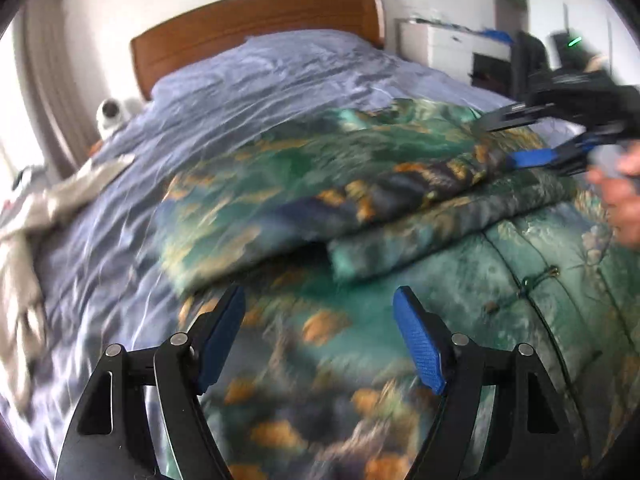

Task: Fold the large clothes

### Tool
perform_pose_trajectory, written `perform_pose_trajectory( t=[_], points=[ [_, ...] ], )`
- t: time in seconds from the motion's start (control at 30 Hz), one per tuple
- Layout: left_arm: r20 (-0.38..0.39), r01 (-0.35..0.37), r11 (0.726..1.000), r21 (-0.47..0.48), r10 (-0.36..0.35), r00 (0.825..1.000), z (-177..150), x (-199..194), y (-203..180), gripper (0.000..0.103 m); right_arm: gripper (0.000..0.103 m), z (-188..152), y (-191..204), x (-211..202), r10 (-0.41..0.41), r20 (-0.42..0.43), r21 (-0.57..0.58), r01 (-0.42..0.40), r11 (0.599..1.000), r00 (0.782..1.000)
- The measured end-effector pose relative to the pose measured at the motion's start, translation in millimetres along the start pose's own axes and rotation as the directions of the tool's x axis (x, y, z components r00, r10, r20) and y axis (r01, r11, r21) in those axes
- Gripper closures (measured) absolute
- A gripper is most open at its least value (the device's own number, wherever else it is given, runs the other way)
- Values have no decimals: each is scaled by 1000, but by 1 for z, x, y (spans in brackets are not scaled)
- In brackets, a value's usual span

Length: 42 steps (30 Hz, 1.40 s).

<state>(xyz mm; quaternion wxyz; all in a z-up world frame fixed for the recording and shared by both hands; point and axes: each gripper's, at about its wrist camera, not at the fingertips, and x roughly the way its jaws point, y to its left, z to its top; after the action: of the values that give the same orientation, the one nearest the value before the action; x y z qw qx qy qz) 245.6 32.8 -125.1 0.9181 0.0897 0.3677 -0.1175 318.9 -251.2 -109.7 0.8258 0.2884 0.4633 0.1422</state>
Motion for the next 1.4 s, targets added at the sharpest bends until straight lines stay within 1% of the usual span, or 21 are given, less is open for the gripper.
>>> perform_pose_trajectory(
  t=[0.07, 0.1, 0.13, 0.17, 0.23, 0.3, 0.37, 0.47, 0.57, 0.63, 0.7, 0.73, 0.77, 0.8, 0.83, 0.93, 0.97, 1.03, 1.07, 1.17, 1.4],
  points=[
    [-6, 0, 999, -35, 0, 1000, -8, -6, 5, 25, 35, 9, -4, 24, 1, -41, 46, 1, 999, 999],
    [-12, -6, 999, -53, 5, 1000, -11, -7, 11, 25, 64, 13, -4, 34, -7, -47, 55, 10, 998, 999],
    [-15, -12, 998, -63, 11, 1000, -13, -5, 13, 25, 81, 14, -1, 37, -17, -50, 42, 19, 999, 999],
    [-19, -19, 997, -79, 17, 1000, -14, -6, 18, 25, 85, 16, 4, 38, -40, -57, 5, 41, 999, 998],
    [-19, -18, 993, -114, 16, 1000, -18, -11, 26, 25, 85, 22, 16, 24, -66, -5, -69, 65, 995, 998],
    [-16, -6, 988, -153, 4, 1000, -20, -14, 36, 25, 85, 27, 19, 10, -158, 59, -126, 165, 978, 986],
    [-25, 7, 982, -190, -12, 1000, -18, -9, 39, 25, 85, 29, 10, 12, -231, 60, -141, 237, 961, 971],
    [-34, 26, 972, -235, -35, 999, -10, -8, 44, 25, 69, 21, -6, 31, -280, -15, -166, 274, 947, 960],
    [-7, 65, 960, -274, -70, 998, 9, -12, 52, 23, 43, 11, 4, 24, -300, 18, -247, 295, 923, 954],
    [14, 75, 956, -285, -74, 997, 25, -10, 58, 23, 42, 6, 18, 5, -349, 116, -298, 367, 881, 930],
    [41, 78, 956, -284, -69, 997, 45, -4, 62, 23, 42, -2, 40, -21, -382, 282, -350, 465, 813, 880],
    [47, 81, 957, -278, -70, 996, 55, 3, 63, 23, 42, -1, 48, -27, -372, 321, -371, 477, 797, 871],
    [48, 85, 958, -273, -75, 996, 65, 13, 63, 23, 42, -2, 59, -31, -336, 349, -412, 465, 784, 875],
    [39, 90, 959, -270, -82, 996, 73, 24, 63, 23, 42, -1, 67, -29, -291, 335, -455, 424, 783, 896],
    [28, 90, 959, -267, -86, 996, 78, 34, 63, 24, 42, 1, 72, -23, -248, 289, -498, 366, 786, 925],
    [-30, 76, 964, -253, -86, 996, 86, 70, 59, 27, 43, 0, 71, 8, -227, 162, -547, 279, 790, 960],
    [-66, 63, 966, -252, -82, 994, 82, 84, 57, 29, 47, -3, 62, 25, -251, 94, -545, 261, 797, 963],
    [-141, 51, 967, -249, -88, 986, 65, 109, 54, 33, 50, -6, 40, 55, -321, -6, -526, 270, 806, 947],
    [-164, 50, 967, -248, -93, 982, 57, 118, 54, 33, 50, -9, 30, 62, -322, -23, -521, 264, 812, 946],
    [-134, 70, 960, -271, -110, 985, 41, 126, 57, 33, 50, -9, 19, 64, -288, -14, -501, 243, 831, 958],
    [-150, 40, 967, -251, -80, 986, 62, 103, 53, 34, 50, -10, 15, 59, -281, 6, -502, 246, 829, 960]
  ],
)
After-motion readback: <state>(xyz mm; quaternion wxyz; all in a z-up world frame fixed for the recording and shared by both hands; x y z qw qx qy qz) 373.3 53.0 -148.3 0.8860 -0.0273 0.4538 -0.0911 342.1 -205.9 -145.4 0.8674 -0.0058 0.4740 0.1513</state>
